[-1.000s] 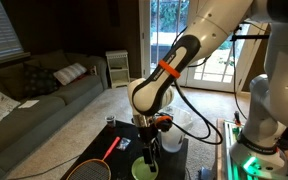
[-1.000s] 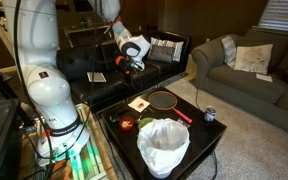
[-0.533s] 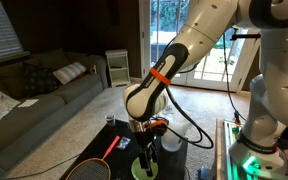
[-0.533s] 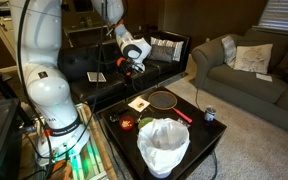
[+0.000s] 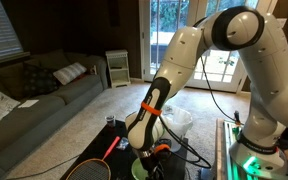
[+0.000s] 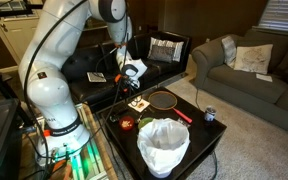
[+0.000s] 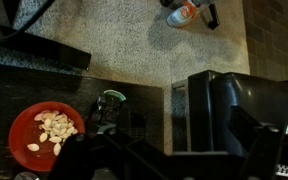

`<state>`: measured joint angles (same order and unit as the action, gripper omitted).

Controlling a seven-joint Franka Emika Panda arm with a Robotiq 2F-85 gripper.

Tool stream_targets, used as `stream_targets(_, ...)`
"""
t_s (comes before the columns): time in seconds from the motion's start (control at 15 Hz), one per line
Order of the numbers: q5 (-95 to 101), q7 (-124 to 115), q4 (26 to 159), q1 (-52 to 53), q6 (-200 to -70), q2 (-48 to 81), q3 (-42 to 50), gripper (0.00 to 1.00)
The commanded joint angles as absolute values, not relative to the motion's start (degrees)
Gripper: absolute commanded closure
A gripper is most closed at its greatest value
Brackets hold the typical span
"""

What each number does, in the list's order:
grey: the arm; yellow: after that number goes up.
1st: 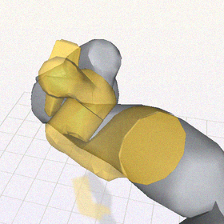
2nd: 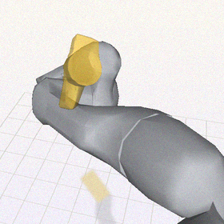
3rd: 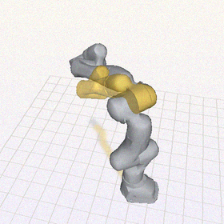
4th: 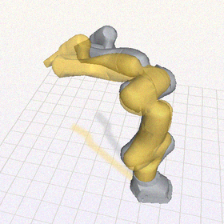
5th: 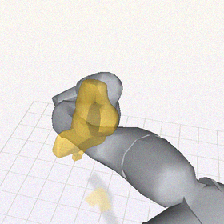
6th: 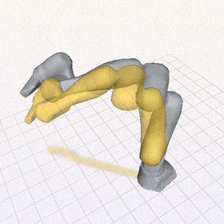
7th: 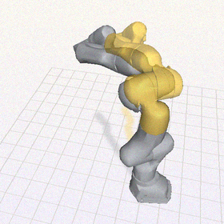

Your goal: Pour the contents from the red bowl onto the yellow plate.

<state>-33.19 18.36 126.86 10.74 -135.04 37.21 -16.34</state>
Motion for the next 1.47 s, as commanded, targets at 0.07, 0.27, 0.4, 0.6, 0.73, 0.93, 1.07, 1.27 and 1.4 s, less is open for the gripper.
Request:
stream_targets(0.07,-33.05,19.8,119.57,8.48,-146.72,51.07,-19.2,0.0)
stream_targets(0.27,-29.21,14.11,119.34,10.04,-155.54,54.02,-17.72,0.0)
stream_targets(0.4,-26.45,13.6,120.73,7.06,-155.53,53.84,-19.68,0.0)
stream_targets(0.6,-24.9,11.72,120.62,7.23,-157.38,54.71,-19.44,0.0)
stream_targets(0.73,-24.87,11.55,120.5,7.25,-157.41,54.69,-19.43,0.0)
stream_targets(0.93,-19.03,8.27,119.73,10.76,-158.04,56.17,-15.35,0.0)
stream_targets(1.07,-15.47,6.81,119.73,11.87,-159.95,57.07,-13.66,0.0)
stream_targets(1.27,-11.7,3.46,120.09,14.07,-162.52,57.93,-11.0,0.0)
stream_targets(1.4,-9.83,0.68,120.39,16.33,-165.27,58.63,-8.81,0.0)
